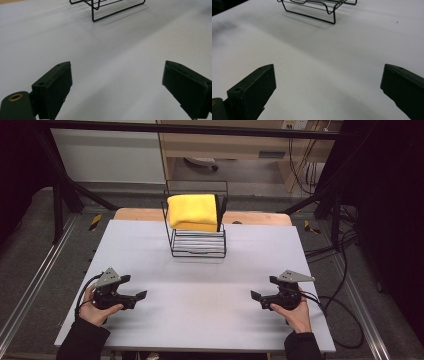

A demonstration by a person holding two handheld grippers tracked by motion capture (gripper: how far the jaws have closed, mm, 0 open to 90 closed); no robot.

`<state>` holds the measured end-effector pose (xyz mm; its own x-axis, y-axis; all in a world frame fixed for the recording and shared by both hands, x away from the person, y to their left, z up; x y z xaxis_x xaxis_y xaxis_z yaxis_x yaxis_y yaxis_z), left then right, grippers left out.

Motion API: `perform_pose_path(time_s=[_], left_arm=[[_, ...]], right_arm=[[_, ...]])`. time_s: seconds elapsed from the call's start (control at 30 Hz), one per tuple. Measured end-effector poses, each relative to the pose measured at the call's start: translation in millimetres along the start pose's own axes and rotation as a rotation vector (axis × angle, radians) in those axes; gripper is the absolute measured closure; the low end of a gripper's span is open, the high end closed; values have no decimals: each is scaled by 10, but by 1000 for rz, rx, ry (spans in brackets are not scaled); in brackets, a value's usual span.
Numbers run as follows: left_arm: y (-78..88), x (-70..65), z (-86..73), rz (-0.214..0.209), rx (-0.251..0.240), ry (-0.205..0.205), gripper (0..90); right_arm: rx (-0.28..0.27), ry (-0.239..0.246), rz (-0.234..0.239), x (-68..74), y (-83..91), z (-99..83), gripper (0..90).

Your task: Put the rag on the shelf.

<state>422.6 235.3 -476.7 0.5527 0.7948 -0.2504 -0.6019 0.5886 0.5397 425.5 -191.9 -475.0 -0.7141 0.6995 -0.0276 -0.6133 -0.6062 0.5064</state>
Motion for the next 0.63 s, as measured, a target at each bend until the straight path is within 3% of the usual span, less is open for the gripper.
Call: perform_pose_path(time_s=[0.27, 0.63], left_arm=[[7, 31, -137, 13, 9, -3, 74], [10, 35, -173, 14, 15, -7, 74]], right_arm=[[23, -7, -2, 11, 69, -209, 7], [36, -7, -8, -1, 107, -266, 7]])
Point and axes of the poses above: each handheld gripper's, and its own axes: y roughly backward along the jaws, z roughly out of its top, x roughly to its left, the point moved 9 cm from there along -y, roughly forward along the jaws, and after that the axes turned 13 degrees about y, right-handed, at the moved point
